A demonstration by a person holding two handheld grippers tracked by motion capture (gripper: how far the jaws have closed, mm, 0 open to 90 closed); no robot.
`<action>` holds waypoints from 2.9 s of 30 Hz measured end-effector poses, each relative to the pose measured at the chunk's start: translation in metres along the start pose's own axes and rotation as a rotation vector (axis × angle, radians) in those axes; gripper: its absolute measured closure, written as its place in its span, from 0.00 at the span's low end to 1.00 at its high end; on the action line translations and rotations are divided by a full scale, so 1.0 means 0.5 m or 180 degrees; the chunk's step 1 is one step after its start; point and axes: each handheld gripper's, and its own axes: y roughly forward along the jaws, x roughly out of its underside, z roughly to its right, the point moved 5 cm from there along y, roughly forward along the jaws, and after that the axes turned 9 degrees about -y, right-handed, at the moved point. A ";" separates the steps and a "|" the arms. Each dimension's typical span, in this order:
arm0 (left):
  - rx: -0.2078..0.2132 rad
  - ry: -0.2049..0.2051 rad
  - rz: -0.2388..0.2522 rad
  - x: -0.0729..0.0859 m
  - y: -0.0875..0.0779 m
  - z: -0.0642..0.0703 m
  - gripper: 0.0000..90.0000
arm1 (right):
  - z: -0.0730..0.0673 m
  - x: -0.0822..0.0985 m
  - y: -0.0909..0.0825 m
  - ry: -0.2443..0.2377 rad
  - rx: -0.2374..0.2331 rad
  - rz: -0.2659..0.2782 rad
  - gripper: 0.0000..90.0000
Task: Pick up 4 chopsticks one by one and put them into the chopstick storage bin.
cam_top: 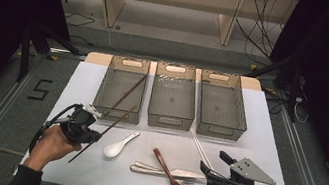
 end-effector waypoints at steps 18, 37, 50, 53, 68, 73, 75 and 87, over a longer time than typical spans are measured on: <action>0.0036 -0.0081 0.0330 -0.106 -0.005 -0.031 0.94 | 0.003 0.000 -0.001 0.0017 0.0001 0.0004 0.29; 0.0048 -0.0110 0.0556 -0.211 -0.006 -0.065 0.94 | 0.002 0.000 -0.001 0.0019 -0.0008 0.0008 0.29; -0.0161 -0.0176 0.0741 -0.271 0.008 -0.108 0.94 | 0.003 0.000 -0.002 0.0018 -0.0009 0.0011 0.29; -0.0215 -0.0188 0.0760 -0.282 0.016 -0.121 0.94 | 0.003 0.000 -0.001 0.0023 -0.0012 0.0008 0.29; -0.0293 -0.0309 0.0785 -0.296 0.059 -0.160 0.94 | 0.002 0.000 -0.001 0.0022 -0.0022 0.0009 0.29; -0.0297 -0.0320 0.0775 -0.292 0.074 -0.164 0.94 | 0.002 0.000 0.000 0.0020 -0.0026 0.0008 0.29; -0.0299 -0.0331 0.0759 -0.291 0.080 -0.163 0.94 | 0.001 0.000 0.000 0.0025 -0.0032 0.0013 0.29; -0.0313 -0.0364 0.0685 -0.282 0.110 -0.162 0.94 | 0.001 0.000 -0.001 0.0024 -0.0031 0.0015 0.29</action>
